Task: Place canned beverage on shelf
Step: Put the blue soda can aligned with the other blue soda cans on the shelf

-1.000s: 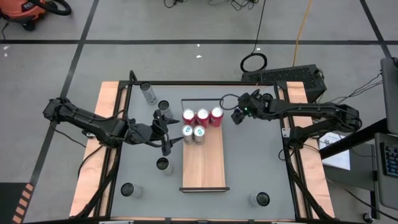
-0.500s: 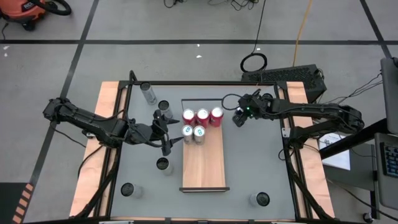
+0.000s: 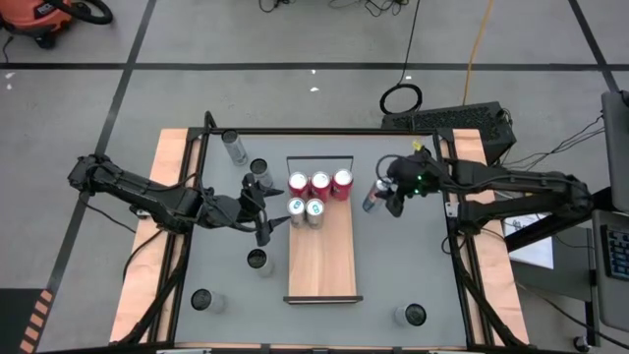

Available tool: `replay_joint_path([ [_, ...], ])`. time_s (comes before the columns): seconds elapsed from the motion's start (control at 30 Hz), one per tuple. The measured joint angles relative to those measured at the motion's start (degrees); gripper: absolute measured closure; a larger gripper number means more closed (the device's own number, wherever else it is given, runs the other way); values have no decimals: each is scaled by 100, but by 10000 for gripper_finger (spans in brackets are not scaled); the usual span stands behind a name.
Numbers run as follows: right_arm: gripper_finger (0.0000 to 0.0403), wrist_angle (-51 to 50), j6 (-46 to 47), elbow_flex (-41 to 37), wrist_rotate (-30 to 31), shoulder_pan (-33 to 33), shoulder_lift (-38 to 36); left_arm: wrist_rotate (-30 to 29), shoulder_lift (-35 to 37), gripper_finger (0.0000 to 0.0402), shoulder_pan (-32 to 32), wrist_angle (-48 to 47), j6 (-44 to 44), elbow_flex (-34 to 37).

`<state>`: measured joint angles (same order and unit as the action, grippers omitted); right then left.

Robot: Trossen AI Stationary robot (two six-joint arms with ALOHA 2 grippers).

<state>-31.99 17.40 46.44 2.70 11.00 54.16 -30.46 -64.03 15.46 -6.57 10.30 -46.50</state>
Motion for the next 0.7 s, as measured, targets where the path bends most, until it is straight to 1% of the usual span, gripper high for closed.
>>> replay_joint_path([
  [0.2, 212, 129, -212, 0, 12, -662, -9, 4, 0, 63, 4, -7, 147, 0],
  [0.43, 212, 687, -311, 2, 89, -1357, 103, 17, 0, 63, 4, -28, 277, 0],
  [0.57, 212, 832, -315, 53, 433, -1666, 153, 26, 2, 63, 4, -44, 289, 0],
  [0.7, 212, 814, -319, 413, 823, -1904, 404, 26, 0, 63, 4, -44, 289, 0],
])
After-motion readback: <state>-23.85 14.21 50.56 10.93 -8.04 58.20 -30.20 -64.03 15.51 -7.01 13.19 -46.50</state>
